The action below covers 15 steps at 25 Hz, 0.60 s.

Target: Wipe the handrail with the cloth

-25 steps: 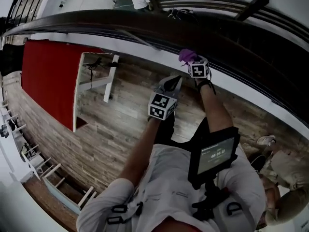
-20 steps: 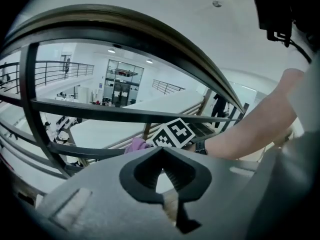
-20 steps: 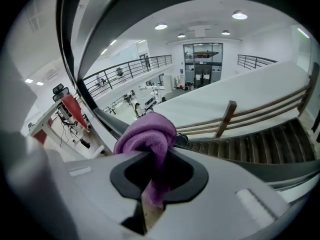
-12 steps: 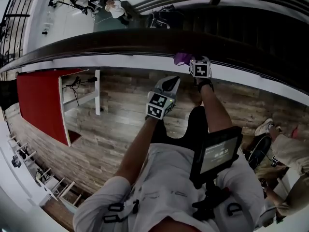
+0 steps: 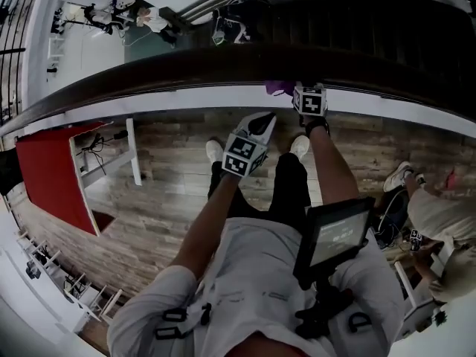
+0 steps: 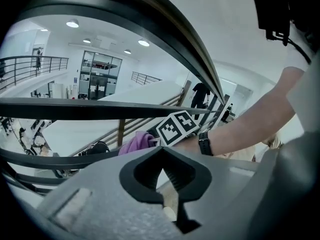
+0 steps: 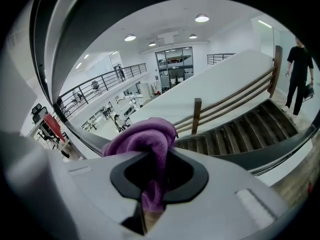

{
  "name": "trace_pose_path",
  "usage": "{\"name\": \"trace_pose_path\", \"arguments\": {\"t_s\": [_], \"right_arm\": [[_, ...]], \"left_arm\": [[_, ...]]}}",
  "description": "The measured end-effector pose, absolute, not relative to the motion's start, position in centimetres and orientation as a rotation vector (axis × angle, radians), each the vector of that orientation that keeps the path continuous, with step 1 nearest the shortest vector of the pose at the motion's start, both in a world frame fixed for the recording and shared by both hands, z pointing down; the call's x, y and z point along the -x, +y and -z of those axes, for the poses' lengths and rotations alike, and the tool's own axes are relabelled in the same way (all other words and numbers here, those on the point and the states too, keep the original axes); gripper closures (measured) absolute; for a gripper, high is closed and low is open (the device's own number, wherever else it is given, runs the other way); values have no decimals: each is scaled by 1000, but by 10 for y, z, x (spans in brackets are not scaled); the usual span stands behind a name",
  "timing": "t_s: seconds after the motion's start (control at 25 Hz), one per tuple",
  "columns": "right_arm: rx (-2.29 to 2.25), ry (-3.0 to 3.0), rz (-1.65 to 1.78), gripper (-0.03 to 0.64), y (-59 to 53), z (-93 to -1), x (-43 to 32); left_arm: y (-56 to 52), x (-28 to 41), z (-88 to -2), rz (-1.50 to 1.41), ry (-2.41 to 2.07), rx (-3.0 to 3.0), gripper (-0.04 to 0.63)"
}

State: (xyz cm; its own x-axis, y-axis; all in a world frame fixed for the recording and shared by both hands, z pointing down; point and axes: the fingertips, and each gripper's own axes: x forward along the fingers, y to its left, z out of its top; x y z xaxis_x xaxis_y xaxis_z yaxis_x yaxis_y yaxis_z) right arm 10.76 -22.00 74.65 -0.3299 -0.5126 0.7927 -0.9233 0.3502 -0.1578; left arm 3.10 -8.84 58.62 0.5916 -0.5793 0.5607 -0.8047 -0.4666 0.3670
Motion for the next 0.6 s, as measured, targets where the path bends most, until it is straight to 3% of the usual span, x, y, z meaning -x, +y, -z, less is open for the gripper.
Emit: {"name": "trace_pose_path", "arguments": {"t_s": [0.6], "right_arm": [[-1554,-1875,-892,569,-249,-746,-283]], "left_arm": [[-95,-185,-599,-529,-844,-2315,597]]}}
